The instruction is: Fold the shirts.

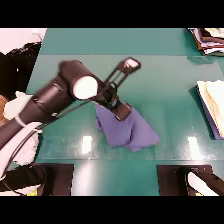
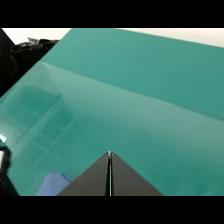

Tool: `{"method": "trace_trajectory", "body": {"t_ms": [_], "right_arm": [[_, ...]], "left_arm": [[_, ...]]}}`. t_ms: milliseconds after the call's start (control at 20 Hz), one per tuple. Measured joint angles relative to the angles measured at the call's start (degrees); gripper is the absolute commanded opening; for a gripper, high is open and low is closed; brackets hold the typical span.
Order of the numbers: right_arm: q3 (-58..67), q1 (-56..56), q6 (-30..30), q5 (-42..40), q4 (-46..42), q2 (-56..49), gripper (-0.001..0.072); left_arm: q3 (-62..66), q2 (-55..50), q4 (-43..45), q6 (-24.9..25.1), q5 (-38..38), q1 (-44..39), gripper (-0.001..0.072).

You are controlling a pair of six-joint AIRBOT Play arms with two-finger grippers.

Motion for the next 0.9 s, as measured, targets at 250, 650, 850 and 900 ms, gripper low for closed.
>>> {"method": "trace_trajectory", "body": {"t_ms": [250, 650, 850, 900], "right_arm": [[0.07, 0.0, -0.02, 2.99, 0.0, 0.0, 0.0016], [0.07, 0.0, -0.02, 5.14, 0.0, -0.04, 0.0016], [0.07, 0.0, -0.02, 5.44, 0.0, -0.04, 0.0016], [0.04, 0.0, -0.02, 5.46, 0.0, -0.04, 0.0016]], "left_arm": [[-1.49, -2.21, 3.52, 0.85, 2.21, 7.82, 0.0651], [-1.97, -11.96, -10.23, 4.17, 1.79, 27.28, 0.0651], [-1.99, -17.75, -17.14, 6.29, 0.57, 30.16, 0.0539], [-1.99, -18.78, -18.75, 6.88, 0.52, 30.49, 0.0481]]}}
